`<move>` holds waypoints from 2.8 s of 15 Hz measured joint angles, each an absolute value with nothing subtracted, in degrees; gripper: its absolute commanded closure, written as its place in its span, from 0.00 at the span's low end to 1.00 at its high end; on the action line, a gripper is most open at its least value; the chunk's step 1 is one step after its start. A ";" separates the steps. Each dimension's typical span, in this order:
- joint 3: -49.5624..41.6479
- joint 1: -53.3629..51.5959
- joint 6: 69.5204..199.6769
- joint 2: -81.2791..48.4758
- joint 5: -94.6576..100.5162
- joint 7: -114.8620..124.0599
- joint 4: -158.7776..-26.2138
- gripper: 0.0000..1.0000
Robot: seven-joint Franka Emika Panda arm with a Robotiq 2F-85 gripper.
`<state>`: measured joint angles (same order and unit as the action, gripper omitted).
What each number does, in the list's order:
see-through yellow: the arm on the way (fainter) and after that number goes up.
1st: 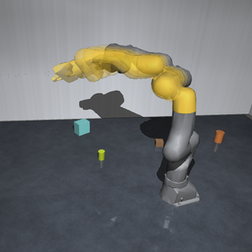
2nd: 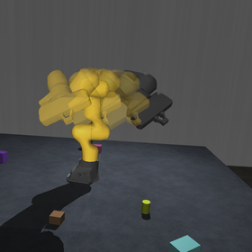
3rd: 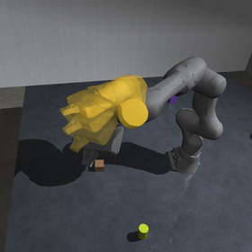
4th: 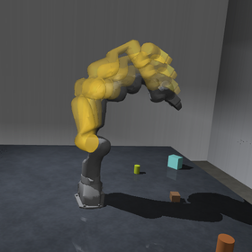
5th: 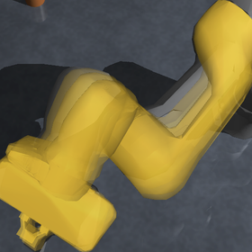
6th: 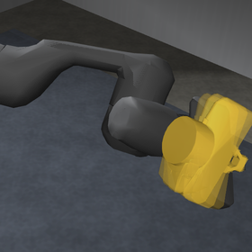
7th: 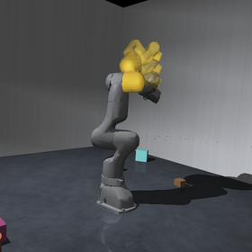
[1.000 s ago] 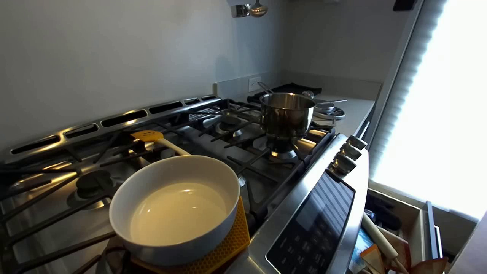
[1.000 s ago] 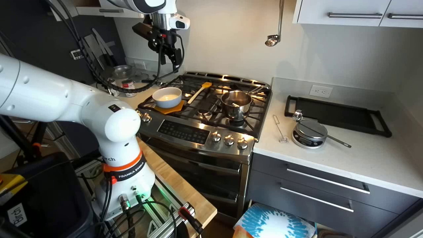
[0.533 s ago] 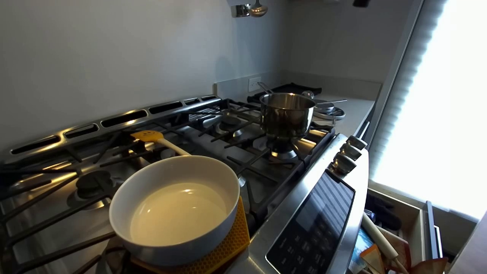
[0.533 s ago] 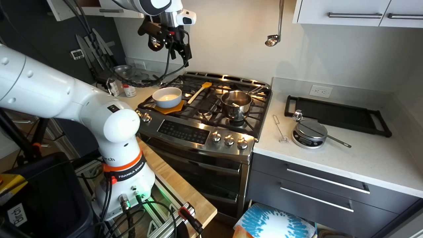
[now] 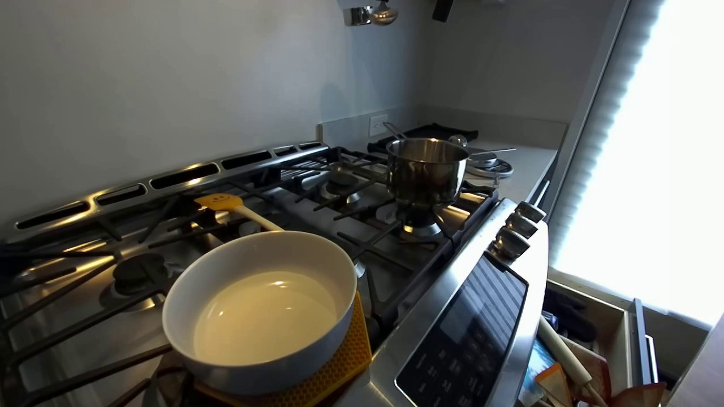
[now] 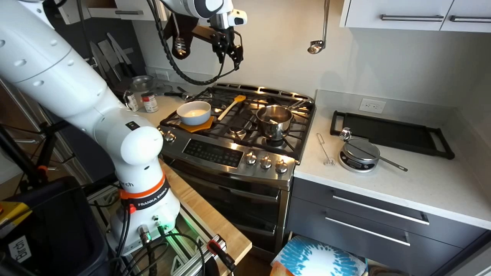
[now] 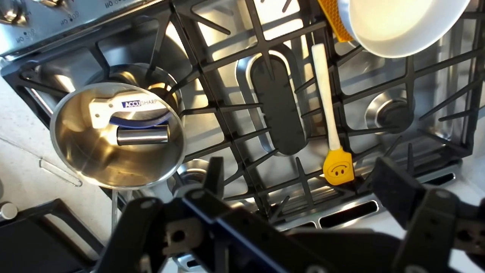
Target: Put the silver measuring cup on the left in the silver pot
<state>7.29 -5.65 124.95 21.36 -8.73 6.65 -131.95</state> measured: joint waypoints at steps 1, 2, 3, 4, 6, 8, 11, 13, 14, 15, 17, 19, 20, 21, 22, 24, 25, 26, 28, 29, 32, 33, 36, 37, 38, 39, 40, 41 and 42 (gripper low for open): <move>7.29 -5.60 124.95 21.07 -8.70 6.64 -131.72 0.00; 7.29 -5.60 124.92 21.08 -8.67 6.64 -131.67 0.00; 7.30 -5.60 124.88 21.10 -8.65 6.64 -131.62 0.00; 7.29 -5.59 124.85 21.13 -8.63 6.63 -131.58 0.00; 7.30 -5.68 124.89 21.13 -8.69 6.62 -131.54 0.00; 7.49 -7.02 126.36 20.79 -9.87 4.53 -131.51 0.00; 8.62 -11.67 129.34 17.74 -14.85 -0.62 -130.49 0.00; 10.22 -15.03 131.11 13.63 -17.89 -3.66 -128.75 0.00; 11.24 -16.49 132.07 11.11 -18.97 -5.11 -127.50 0.00; 12.42 -17.65 132.76 8.28 -19.10 -6.46 -125.85 0.00; 14.84 -18.80 132.97 1.95 -16.29 -7.88 -121.28 0.00; 16.49 -19.12 132.39 -4.24 -9.99 -7.94 -115.86 0.00; 16.90 -19.26 131.89 -7.25 -6.47 -8.01 -112.89 0.00; 16.97 -19.48 131.17 -9.87 -2.66 -8.03 -110.04 0.00; 16.96 -19.70 130.49 -12.12 0.88 -8.02 -107.37 0.00; 16.96 -19.95 129.75 -14.94 3.94 -8.03 -103.85 0.00; 16.96 -20.02 129.46 -15.51 4.36 -8.03 -103.11 0.00; 16.96 -20.08 129.16 -15.65 4.51 -8.03 -102.76 0.00; 17.03 -20.08 129.90 -15.80 4.49 -8.63 -102.45 0.00; 17.30 -20.02 132.52 -16.46 4.13 -10.78 -101.94 0.00; 18.86 -19.63 139.36 -21.69 1.75 -19.06 -97.76 0.00; 19.75 -19.26 141.10 -23.96 0.29 -22.36 -96.16 0.00; 23.76 -17.28 143.95 -30.17 -4.26 -32.33 -91.83 0.00; 25.56 -16.45 143.99 -32.08 -5.75 -35.66 -90.40 0.00; 27.34 -15.58 143.99 -33.64 -7.23 -38.85 -89.32 0.00; 29.30 -14.62 143.86 -35.03 -9.02 -42.23 -88.43 0.00; 31.14 -13.63 143.58 -35.93 -10.77 -45.35 -87.95 0.00; 32.53 -12.83 143.29 -36.50 -11.93 -47.51 -87.52 0.00; 33.28 -12.34 142.98 -36.75 -12.41 -48.50 -87.21 0.00</move>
